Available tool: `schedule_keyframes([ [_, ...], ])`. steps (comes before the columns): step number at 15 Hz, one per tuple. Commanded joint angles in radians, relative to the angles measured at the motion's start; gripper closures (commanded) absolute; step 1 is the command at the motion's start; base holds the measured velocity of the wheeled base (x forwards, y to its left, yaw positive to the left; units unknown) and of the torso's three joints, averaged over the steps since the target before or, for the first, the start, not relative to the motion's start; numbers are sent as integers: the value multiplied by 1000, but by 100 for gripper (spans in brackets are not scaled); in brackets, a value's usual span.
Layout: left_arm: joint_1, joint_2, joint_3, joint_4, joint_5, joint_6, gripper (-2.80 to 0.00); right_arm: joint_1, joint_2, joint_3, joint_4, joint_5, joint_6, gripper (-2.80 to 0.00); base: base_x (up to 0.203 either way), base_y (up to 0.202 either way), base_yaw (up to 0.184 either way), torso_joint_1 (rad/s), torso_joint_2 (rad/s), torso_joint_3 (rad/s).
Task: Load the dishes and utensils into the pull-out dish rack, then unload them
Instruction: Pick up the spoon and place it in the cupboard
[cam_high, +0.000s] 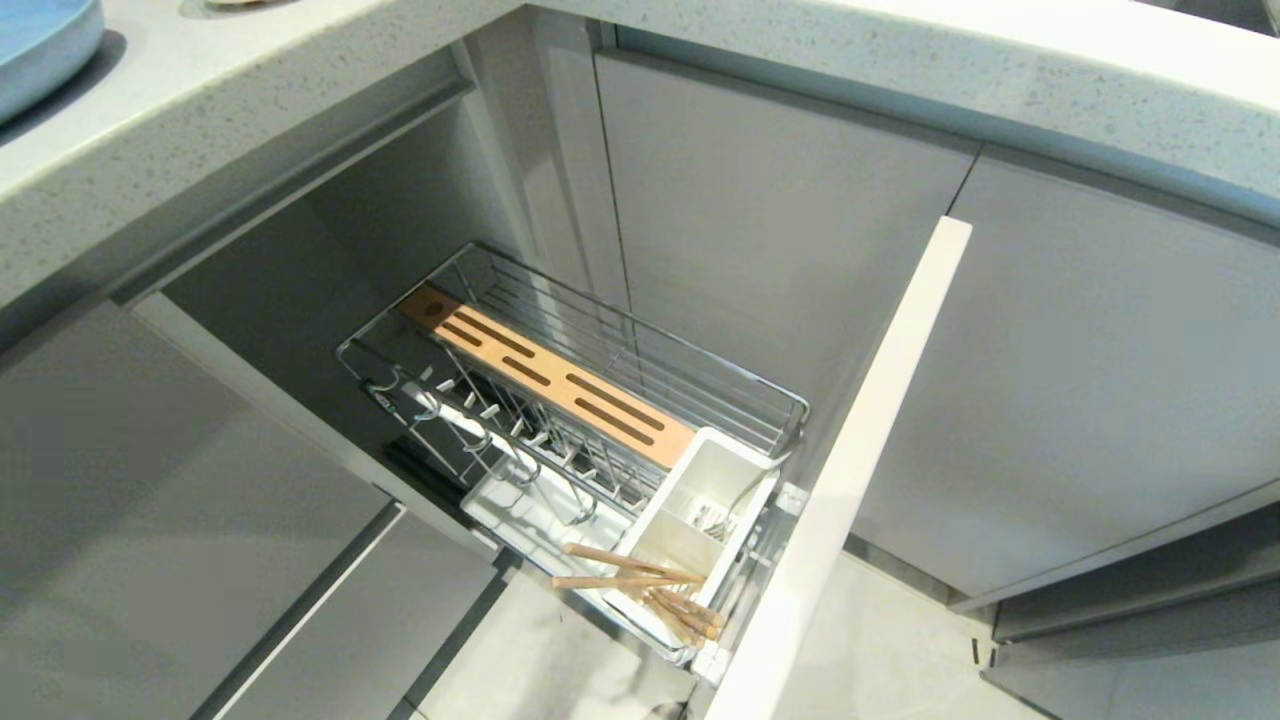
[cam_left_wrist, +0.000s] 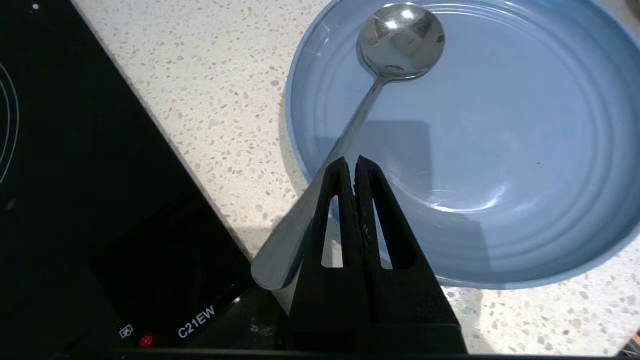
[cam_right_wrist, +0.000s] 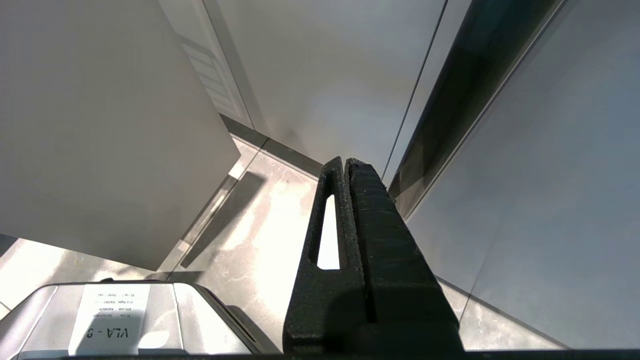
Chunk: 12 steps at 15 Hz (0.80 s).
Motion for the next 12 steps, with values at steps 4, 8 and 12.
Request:
schedule_keyframes([
  [4,-2,20,1,-3,-17,1,-280,0,-4,2,0,0,0,0,0,0,0,0,0,0],
  [8,-9,35,3,-13,-36,2,-280,0,-4,2,0,0,0,0,0,0,0,0,0,0],
  [12,-21,47,3,-14,-76,2,-280,0,-4,2,0,0,1,0,0,0,0,0,0,0],
])
